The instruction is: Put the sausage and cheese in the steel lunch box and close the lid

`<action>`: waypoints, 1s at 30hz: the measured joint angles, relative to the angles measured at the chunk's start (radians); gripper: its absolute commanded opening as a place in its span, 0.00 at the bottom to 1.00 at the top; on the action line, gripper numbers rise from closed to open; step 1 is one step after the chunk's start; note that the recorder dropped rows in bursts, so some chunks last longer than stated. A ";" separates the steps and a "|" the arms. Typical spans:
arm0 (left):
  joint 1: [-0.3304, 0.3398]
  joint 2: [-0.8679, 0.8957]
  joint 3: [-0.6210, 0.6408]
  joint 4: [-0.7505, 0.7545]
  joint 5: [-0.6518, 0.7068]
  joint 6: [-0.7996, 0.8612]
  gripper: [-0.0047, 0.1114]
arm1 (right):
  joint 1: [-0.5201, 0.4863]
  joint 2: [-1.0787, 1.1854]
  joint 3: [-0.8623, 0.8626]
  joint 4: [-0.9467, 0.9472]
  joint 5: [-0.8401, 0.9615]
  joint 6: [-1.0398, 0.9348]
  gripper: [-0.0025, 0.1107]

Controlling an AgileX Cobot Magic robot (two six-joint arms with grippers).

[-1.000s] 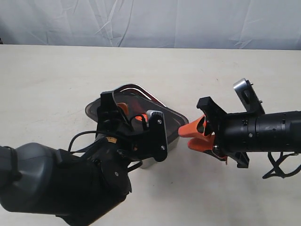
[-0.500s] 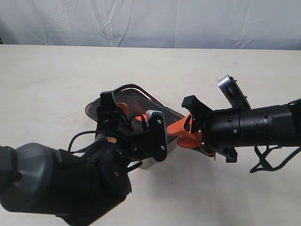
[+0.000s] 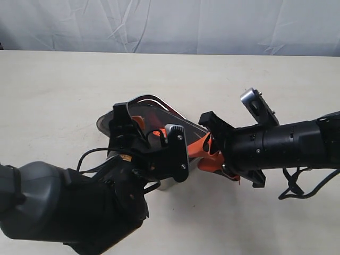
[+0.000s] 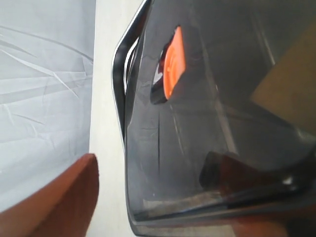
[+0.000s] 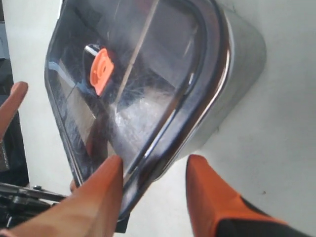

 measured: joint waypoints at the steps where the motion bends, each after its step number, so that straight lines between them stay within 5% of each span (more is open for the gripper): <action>1: 0.000 0.000 0.000 0.000 0.000 0.000 0.61 | 0.007 0.000 0.000 0.000 -0.004 0.005 0.38; 23: 0.000 0.000 0.002 0.002 -0.005 0.000 0.61 | 0.049 0.062 -0.048 0.002 -0.049 0.052 0.34; 28: 0.000 0.000 0.005 0.006 -0.012 0.000 0.61 | 0.072 0.074 -0.053 0.026 -0.068 0.078 0.06; 30: 0.000 0.000 0.006 0.006 -0.013 0.000 0.61 | 0.076 0.076 -0.057 0.033 -0.078 0.086 0.02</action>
